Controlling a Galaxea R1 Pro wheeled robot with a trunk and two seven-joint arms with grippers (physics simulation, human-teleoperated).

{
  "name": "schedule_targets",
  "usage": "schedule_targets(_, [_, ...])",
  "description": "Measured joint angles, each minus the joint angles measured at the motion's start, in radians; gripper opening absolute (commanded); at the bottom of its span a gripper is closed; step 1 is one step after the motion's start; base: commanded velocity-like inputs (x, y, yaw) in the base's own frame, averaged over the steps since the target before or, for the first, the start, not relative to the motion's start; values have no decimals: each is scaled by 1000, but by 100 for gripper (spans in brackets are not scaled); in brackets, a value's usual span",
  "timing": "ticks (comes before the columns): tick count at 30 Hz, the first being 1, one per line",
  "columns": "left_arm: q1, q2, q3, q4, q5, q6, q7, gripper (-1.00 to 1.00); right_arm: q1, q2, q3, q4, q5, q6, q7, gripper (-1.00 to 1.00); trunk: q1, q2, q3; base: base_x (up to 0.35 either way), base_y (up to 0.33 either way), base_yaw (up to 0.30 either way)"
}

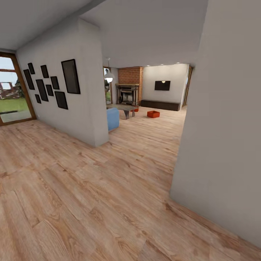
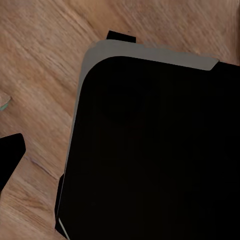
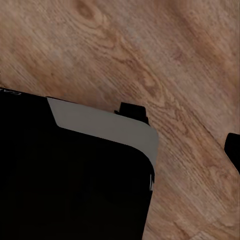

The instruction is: Move the two storage containers from the living room to the garage. In the garage, place one container on the floor and stack the other container on top of it (either order is fine).

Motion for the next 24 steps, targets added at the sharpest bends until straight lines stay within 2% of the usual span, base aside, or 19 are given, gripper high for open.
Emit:
schedule_targets(5, [0, 0, 0, 0, 0, 0, 0, 100, 0, 1, 1, 0, 0, 0, -1, 100, 0, 0, 0, 323, 0, 79])
schedule_targets(20, [0, 0, 0, 0, 0, 0, 0, 100, 0, -4, -3, 0, -4, -1, -2, 100, 0, 0, 0, 323, 0, 260])
schedule_targets(24, [0, 0, 0, 0, 0, 0, 0, 100, 0, -6, -3, 0, -5, -1, -1, 100, 0, 0, 0, 323, 0, 143])
